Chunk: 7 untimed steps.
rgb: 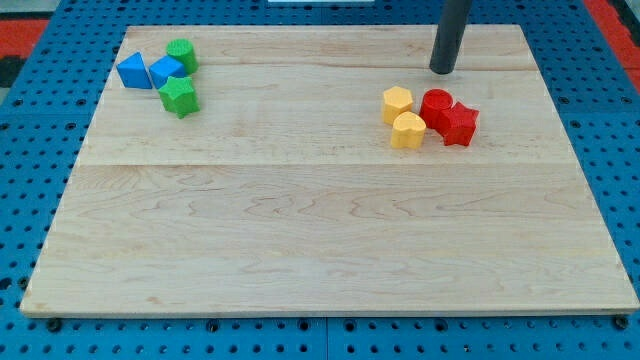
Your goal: Move the red star below the yellow hexagon
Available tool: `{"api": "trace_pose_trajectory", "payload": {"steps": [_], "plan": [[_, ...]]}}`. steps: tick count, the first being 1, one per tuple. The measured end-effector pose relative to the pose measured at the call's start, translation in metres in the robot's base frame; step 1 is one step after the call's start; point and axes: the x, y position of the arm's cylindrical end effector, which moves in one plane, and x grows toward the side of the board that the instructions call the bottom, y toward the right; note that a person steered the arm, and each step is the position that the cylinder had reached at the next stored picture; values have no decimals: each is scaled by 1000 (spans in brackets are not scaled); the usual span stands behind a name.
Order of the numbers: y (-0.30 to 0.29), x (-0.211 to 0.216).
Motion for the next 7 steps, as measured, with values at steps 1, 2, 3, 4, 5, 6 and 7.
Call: {"api": "trace_pose_trajectory", "payload": {"steps": [1, 2, 3, 4, 5, 6, 7], "plan": [[0, 0], [0, 0], [0, 1], [-2, -2], [-2, -10], [-2, -14], [25, 6]]}}
